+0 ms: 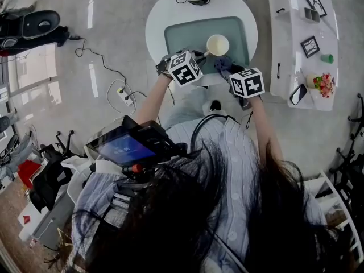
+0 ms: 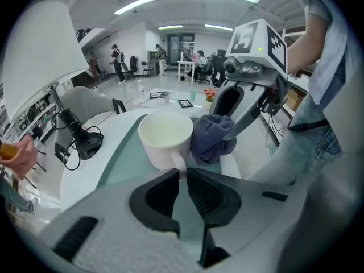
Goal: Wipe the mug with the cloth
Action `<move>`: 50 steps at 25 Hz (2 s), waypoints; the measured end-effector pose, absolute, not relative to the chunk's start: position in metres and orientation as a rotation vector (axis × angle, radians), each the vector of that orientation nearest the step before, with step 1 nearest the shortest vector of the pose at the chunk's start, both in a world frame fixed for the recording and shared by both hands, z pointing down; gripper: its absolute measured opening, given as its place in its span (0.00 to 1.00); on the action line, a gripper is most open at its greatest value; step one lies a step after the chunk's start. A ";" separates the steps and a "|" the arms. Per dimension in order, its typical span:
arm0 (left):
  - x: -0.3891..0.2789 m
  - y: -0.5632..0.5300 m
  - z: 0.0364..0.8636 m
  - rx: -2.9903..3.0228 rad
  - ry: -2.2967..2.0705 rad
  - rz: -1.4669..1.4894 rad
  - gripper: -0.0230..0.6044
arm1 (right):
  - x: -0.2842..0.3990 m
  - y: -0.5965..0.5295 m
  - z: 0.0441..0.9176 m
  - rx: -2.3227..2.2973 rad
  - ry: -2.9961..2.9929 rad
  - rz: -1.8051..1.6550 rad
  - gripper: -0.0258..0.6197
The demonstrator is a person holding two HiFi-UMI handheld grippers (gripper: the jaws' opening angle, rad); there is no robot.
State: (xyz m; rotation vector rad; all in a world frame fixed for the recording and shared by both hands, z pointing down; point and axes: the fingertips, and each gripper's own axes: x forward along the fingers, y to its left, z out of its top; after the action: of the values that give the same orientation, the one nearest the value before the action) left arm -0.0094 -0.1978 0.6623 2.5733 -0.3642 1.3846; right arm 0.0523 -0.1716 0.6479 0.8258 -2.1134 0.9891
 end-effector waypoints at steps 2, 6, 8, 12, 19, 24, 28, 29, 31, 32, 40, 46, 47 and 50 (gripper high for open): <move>-0.013 -0.200 0.663 2.591 -0.306 1.426 0.12 | 0.056 -0.172 0.648 0.827 -2.110 0.988 0.19; -0.020 -0.202 0.663 2.630 -0.171 1.527 0.13 | 0.063 -0.175 0.647 0.840 -2.103 0.982 0.19; -0.022 -0.204 0.665 2.647 -0.095 1.586 0.13 | 0.069 -0.178 0.647 0.851 -2.100 0.981 0.19; -0.025 -0.210 0.667 2.663 0.033 1.700 0.13 | 0.082 -0.188 0.647 0.871 -2.091 0.970 0.19; -0.030 -0.222 0.666 2.671 0.087 1.814 0.13 | 0.090 -0.199 0.643 0.871 -2.085 0.936 0.19; -0.028 -0.229 0.659 2.693 -0.146 1.648 0.13 | 0.086 -0.196 0.646 0.876 -2.090 0.957 0.19; -0.026 -0.222 0.636 2.712 -0.283 1.481 0.13 | 0.085 -0.196 0.647 0.885 -2.090 0.968 0.19; -0.024 -0.218 0.631 2.739 -0.282 1.492 0.13 | 0.086 -0.197 0.647 0.887 -2.091 0.969 0.19; -0.018 -0.209 0.624 2.792 -0.254 1.541 0.13 | 0.088 -0.197 0.649 0.889 -2.091 0.971 0.19; -0.014 -0.206 0.622 2.809 -0.232 1.564 0.13 | 0.088 -0.198 0.649 0.891 -2.091 0.973 0.19; 0.020 -0.199 0.613 2.766 -0.051 1.646 0.13 | 0.084 -0.197 0.649 0.906 -2.088 0.994 0.19; 0.049 -0.201 0.625 2.638 -0.101 1.612 0.13 | 0.086 -0.199 0.649 0.914 -2.089 0.997 0.19; 0.052 -0.201 0.628 2.614 -0.128 1.601 0.13 | 0.086 -0.199 0.650 0.916 -2.089 1.000 0.19; 0.059 -0.199 0.635 2.570 -0.206 1.570 0.13 | 0.084 -0.198 0.650 0.918 -2.091 1.001 0.19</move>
State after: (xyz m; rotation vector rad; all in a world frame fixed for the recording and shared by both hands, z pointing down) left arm 0.0589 -0.1992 0.6346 2.5700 -0.2063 1.5704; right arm 0.0840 -0.1982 0.6495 0.9183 -2.0909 1.0013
